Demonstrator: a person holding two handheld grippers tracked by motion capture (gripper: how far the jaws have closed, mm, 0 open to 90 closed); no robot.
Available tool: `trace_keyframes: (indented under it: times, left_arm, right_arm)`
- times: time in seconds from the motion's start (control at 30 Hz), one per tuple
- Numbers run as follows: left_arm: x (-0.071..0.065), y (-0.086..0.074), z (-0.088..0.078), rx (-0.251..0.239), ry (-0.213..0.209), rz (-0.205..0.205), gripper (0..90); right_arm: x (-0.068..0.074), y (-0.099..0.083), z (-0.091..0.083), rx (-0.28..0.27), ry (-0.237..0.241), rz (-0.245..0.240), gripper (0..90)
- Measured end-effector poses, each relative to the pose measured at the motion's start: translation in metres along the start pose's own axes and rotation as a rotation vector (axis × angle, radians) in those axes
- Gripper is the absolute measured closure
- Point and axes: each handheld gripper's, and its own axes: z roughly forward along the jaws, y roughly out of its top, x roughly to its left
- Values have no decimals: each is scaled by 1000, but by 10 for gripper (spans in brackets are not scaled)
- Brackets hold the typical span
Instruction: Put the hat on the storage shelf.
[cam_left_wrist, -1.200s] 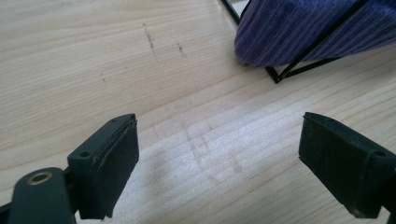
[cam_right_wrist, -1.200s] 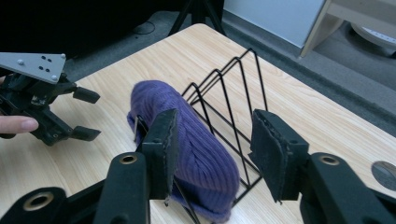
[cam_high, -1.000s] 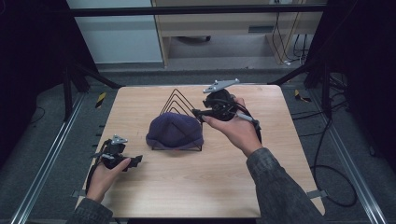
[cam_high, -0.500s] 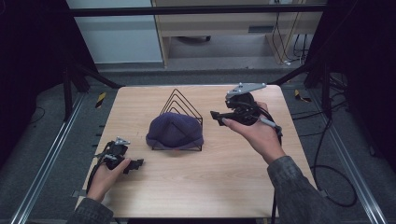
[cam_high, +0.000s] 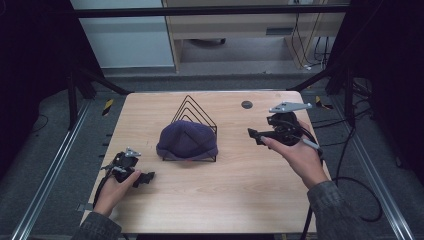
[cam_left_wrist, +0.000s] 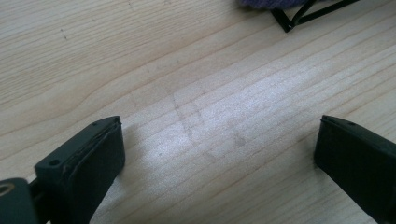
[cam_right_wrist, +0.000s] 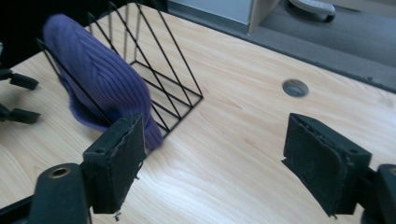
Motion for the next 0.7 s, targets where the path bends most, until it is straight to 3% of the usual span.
trace_keyframes:
  times: [0.13,0.47,0.57,0.7]
  left_arm:
    - [0,-1,0,-6,-2,3,0]
    - [0,-3,1,-26,-4,4,0]
    - [0,-3,1,-29,-5,4,0]
    - [0,-3,1,-29,-5,3,0]
  right_arm:
    - [-13,-18,-6,-4,-45,-4,178]
    - [-46,-78,-4,19,-102,98,127]
    - [-52,-90,-1,23,-114,132,119]
    - [-56,-102,3,27,-118,138,104]
